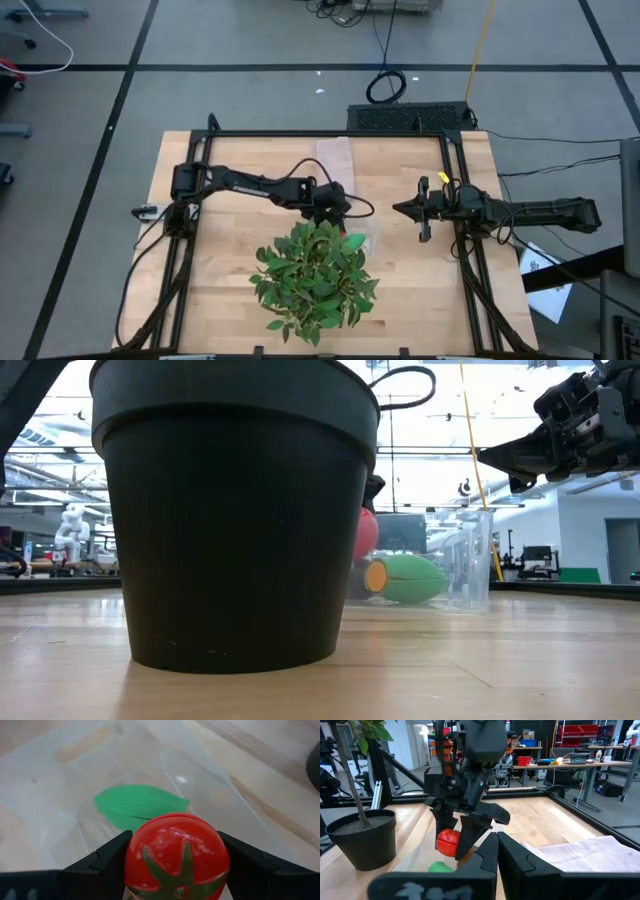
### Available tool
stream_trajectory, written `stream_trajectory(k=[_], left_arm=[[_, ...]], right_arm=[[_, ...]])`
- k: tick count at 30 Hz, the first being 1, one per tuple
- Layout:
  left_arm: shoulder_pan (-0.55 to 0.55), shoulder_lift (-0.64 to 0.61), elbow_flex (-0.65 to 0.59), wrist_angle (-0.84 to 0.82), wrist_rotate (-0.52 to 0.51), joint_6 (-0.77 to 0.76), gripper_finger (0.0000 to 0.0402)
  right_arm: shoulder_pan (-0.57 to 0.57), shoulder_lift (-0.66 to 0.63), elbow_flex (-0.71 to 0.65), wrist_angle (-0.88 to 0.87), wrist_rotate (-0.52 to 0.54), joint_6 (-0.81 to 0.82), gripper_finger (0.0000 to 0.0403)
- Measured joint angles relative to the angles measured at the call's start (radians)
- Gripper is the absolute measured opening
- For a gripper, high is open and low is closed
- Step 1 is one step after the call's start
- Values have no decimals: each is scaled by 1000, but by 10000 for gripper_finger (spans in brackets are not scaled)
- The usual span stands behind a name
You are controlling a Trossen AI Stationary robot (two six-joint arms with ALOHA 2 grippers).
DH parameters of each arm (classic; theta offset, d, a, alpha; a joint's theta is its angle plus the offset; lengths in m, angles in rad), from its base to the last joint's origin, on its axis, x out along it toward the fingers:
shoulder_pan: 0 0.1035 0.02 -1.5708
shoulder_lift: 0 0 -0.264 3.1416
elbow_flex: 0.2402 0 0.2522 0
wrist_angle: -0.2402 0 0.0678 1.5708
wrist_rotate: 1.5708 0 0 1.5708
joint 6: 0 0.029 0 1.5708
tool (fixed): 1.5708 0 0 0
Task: Pick and placing Produce into tupperware
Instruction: Put the tomato into the transparent bin
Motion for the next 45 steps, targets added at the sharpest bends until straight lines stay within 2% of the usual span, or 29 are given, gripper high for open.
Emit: stream_trajectory(k=[21,34,45], left_arm=[[-5,39,2,4,17,25,259],[-6,47,68,-76,-82,25,259],[-11,48,85,-112,-80,48,259]], right_arm=[[0,0,0,-3,0,-4,0],[0,0,0,-4,0,-4,0],[0,0,0,-4,1,-4,0]])
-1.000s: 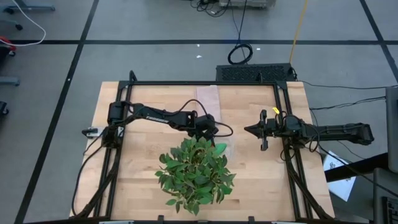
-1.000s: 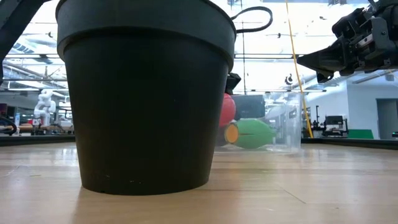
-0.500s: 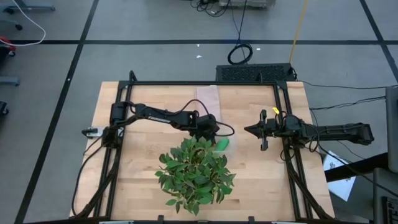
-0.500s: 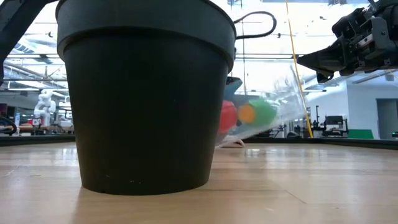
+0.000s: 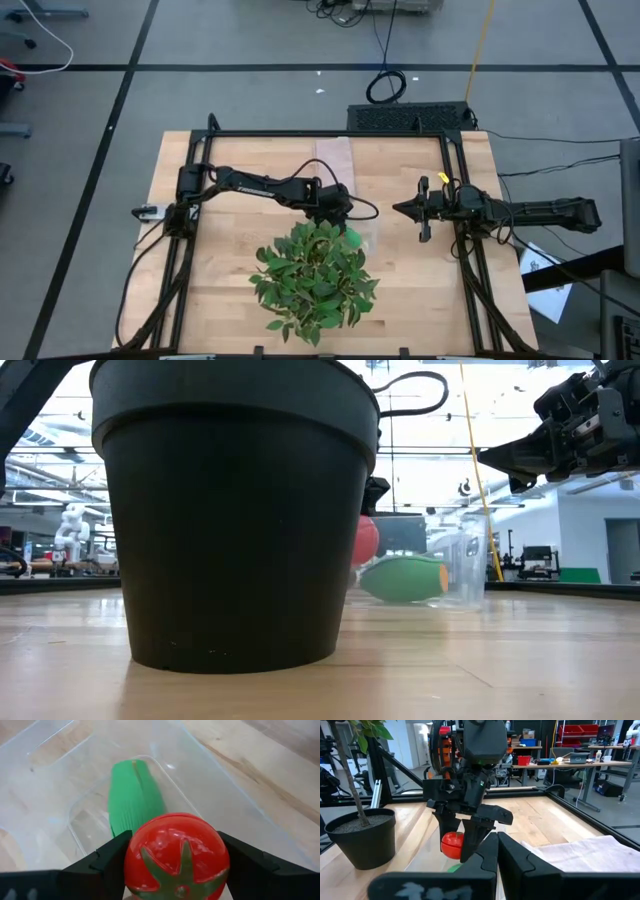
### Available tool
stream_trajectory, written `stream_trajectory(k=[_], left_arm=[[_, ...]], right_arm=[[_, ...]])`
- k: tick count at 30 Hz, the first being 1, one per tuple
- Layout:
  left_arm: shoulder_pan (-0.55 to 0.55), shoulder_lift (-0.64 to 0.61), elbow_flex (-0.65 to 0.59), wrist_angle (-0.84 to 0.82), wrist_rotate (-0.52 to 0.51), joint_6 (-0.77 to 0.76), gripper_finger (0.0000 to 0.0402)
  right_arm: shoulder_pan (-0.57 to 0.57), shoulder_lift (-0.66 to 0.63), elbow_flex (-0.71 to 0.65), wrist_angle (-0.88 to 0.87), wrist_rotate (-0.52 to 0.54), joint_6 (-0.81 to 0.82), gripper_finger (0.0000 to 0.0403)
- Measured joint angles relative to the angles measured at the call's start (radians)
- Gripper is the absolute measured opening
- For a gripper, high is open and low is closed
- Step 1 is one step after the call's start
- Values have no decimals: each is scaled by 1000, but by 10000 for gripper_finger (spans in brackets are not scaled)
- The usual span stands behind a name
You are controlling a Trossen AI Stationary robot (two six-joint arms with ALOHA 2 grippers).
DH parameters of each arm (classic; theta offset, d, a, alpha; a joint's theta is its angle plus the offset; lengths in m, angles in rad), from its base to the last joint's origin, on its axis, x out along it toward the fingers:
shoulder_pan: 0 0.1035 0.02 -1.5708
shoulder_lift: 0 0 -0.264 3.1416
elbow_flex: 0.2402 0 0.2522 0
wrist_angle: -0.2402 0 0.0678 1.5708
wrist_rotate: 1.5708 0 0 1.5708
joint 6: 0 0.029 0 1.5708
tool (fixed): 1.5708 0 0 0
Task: Pick and placing Produce into tupperware
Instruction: Put the tomato into the transparent bin
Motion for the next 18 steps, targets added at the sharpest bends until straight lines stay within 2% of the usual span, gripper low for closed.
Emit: stream_trajectory(k=[18], left_arm=[[0,8,2,2,14,-11,260]], right_arm=[[0,0,0,0,0,0,0]])
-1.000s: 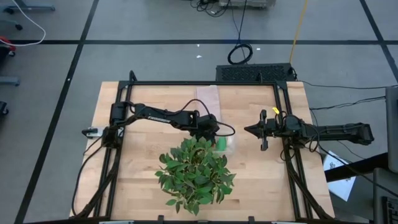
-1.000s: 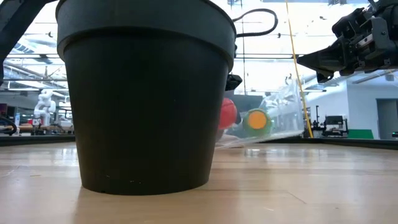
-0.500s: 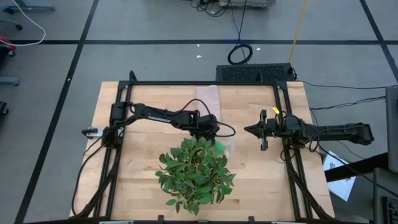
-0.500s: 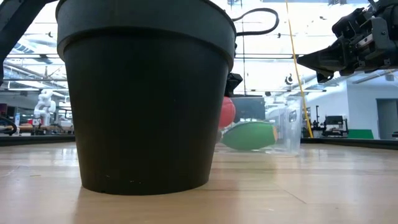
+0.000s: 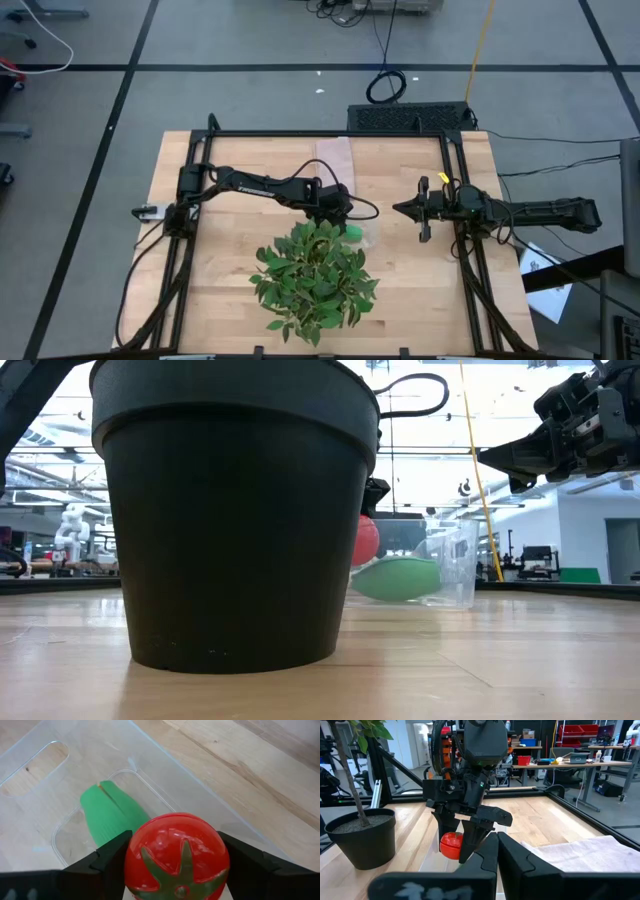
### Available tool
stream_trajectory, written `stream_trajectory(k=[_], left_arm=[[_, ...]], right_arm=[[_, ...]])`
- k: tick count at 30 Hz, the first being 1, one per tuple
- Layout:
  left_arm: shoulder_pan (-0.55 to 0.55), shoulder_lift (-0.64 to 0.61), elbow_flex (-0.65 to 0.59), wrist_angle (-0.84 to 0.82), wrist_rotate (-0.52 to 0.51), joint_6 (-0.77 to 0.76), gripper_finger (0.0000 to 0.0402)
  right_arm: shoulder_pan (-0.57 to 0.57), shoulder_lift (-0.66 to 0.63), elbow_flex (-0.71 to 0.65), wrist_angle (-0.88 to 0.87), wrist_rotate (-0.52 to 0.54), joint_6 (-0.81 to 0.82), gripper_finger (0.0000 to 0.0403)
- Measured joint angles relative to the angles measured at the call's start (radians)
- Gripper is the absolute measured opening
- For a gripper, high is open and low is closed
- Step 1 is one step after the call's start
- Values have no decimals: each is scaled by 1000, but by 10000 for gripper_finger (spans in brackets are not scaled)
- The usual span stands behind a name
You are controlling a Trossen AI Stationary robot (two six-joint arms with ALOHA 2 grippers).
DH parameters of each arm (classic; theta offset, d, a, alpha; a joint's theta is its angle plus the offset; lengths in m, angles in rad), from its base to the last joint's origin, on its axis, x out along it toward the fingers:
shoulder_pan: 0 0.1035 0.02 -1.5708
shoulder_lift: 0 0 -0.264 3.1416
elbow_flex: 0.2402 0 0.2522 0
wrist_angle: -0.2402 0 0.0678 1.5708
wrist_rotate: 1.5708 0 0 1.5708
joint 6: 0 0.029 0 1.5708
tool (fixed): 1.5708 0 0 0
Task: Pick and placing Produce into tupperware
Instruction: Put the tomato into the transparent bin
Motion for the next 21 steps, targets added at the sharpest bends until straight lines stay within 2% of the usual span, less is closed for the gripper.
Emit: stream_trajectory(k=[21], left_arm=[[6,1,-1,-23,-37,-56,260]], right_arm=[[0,0,0,0,0,0,0]])
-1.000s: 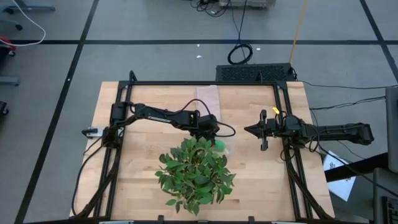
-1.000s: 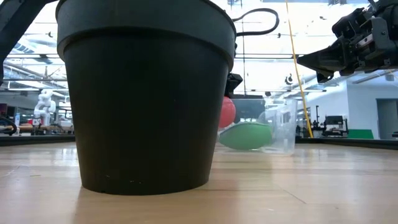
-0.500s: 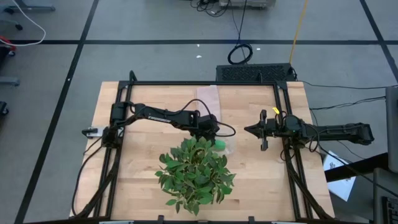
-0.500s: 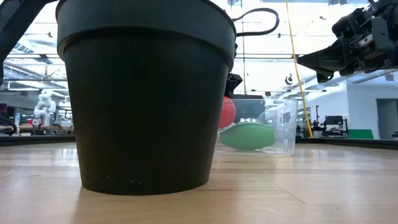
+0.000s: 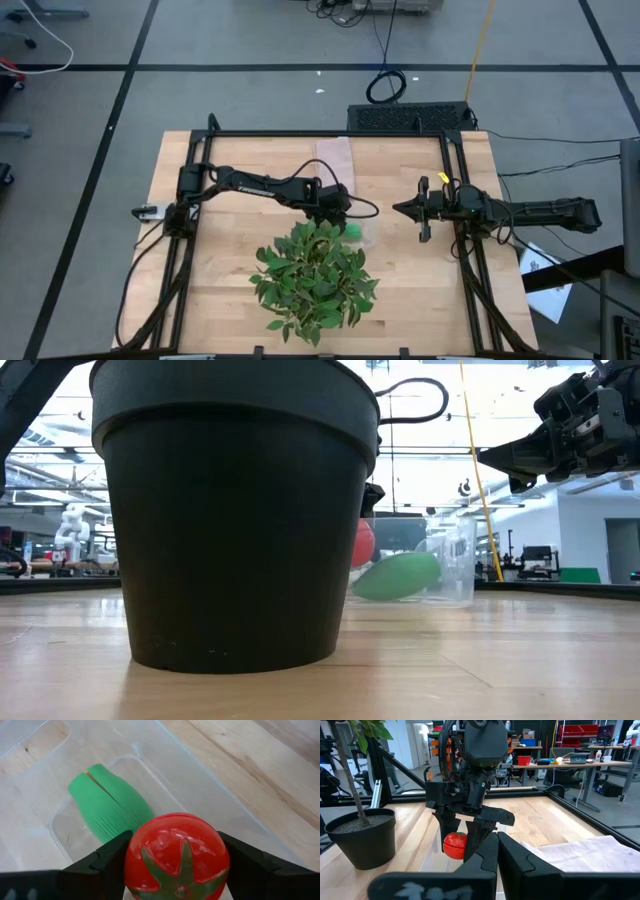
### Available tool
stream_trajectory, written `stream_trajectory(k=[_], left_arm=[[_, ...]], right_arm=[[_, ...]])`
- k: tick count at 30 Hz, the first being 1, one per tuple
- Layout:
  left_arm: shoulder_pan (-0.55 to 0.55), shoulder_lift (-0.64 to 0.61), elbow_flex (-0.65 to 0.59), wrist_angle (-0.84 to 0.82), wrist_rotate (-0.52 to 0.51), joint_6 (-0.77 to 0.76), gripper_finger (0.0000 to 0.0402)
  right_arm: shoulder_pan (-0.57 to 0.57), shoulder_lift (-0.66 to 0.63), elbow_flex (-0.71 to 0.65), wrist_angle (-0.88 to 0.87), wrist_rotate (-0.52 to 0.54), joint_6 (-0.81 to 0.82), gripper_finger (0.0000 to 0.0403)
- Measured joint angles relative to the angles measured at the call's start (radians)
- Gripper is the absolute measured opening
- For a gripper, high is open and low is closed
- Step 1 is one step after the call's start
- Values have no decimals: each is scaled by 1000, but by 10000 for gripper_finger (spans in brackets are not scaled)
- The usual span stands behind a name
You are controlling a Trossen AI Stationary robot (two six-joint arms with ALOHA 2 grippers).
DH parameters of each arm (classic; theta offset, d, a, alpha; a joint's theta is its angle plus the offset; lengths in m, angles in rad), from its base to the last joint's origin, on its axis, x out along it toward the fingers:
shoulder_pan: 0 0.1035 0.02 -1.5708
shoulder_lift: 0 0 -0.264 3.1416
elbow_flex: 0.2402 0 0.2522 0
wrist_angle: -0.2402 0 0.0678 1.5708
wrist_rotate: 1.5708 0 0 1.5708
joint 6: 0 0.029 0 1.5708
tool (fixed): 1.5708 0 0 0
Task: Pick and placing Produce into tupperware
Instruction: Put the tomato into the transparent bin
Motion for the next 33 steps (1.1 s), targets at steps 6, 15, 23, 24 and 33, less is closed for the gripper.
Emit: stream_trajectory(k=[6,15,23,24,33], left_arm=[[0,0,0,-4,-2,0,260],[0,0,0,-5,-17,15,260],[2,6,56,-24,-53,29,260],[2,6,66,-28,-55,29,260],[0,5,135,-79,-135,-131,260]], right_arm=[[0,0,0,0,0,0,0],[0,0,0,0,0,0,0],[0,0,0,0,0,0,0],[0,0,0,0,0,0,0],[0,0,0,0,0,0,0]])
